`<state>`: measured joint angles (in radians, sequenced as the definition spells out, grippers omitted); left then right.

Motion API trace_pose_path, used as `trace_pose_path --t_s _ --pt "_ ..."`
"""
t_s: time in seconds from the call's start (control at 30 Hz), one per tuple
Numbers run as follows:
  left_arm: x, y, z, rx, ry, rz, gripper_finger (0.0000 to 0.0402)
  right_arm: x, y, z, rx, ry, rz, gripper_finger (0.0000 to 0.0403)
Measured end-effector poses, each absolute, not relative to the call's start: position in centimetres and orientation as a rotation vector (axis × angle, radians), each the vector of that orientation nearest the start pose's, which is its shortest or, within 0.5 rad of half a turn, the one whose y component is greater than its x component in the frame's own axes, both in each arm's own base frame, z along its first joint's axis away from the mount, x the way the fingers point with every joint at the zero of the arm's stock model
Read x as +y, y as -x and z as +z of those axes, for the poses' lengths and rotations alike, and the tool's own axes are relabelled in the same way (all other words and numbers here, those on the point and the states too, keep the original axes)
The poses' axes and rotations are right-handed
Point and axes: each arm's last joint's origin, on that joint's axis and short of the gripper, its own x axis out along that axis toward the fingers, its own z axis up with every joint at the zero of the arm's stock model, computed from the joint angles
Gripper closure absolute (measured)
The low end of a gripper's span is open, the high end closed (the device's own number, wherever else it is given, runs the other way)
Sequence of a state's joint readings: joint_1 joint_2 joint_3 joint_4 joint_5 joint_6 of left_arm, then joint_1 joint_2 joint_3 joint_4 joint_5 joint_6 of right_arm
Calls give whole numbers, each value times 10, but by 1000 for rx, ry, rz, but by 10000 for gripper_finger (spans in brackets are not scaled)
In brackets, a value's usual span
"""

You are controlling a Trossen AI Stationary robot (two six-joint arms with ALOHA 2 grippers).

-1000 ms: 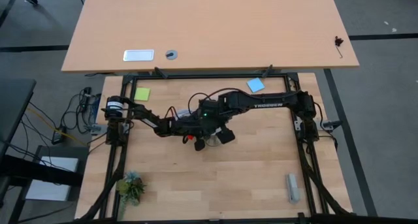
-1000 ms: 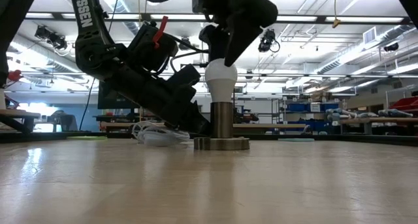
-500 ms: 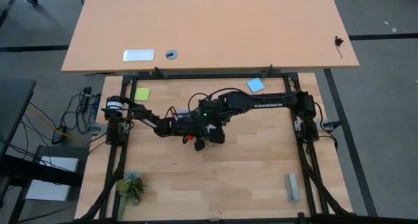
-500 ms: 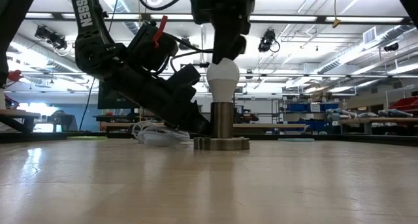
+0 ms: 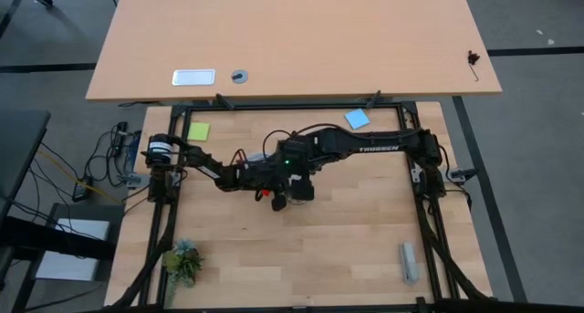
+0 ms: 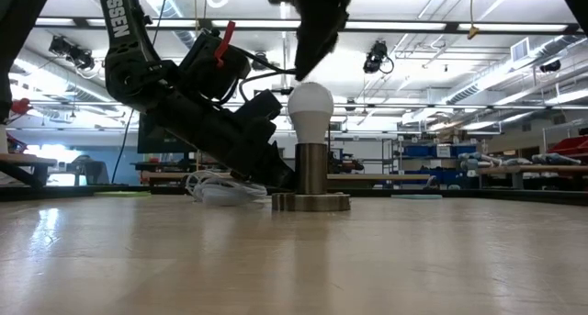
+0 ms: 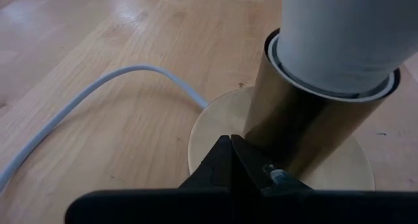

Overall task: Screw lightbulb
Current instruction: Insert the light bulb into the lamp

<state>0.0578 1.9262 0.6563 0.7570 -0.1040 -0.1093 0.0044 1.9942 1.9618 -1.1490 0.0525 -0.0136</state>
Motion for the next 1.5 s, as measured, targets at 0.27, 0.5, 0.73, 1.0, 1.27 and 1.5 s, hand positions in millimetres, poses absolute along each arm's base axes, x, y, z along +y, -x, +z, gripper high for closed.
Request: trace_pose_path --t_s 0.27,0.5,0.73,1.0,1.27,1.5 --pt "22 -325 87 505 95 183 402 1 -409 294 1221 399 264 99" --pt "22 -325 87 509 96 182 402 0 -410 277 1228 413 295 98" --pt "22 -325 87 509 96 182 402 -2 -410 274 1236 293 206 107" --pt "22 -325 87 509 94 189 402 -5 -410 273 1239 -124 -184 117" --pt "22 -325 87 509 95 190 402 0 -411 278 1221 -210 -243 105" --pt "22 -325 87 509 97 191 402 5 -413 301 1189 114 -20 90"
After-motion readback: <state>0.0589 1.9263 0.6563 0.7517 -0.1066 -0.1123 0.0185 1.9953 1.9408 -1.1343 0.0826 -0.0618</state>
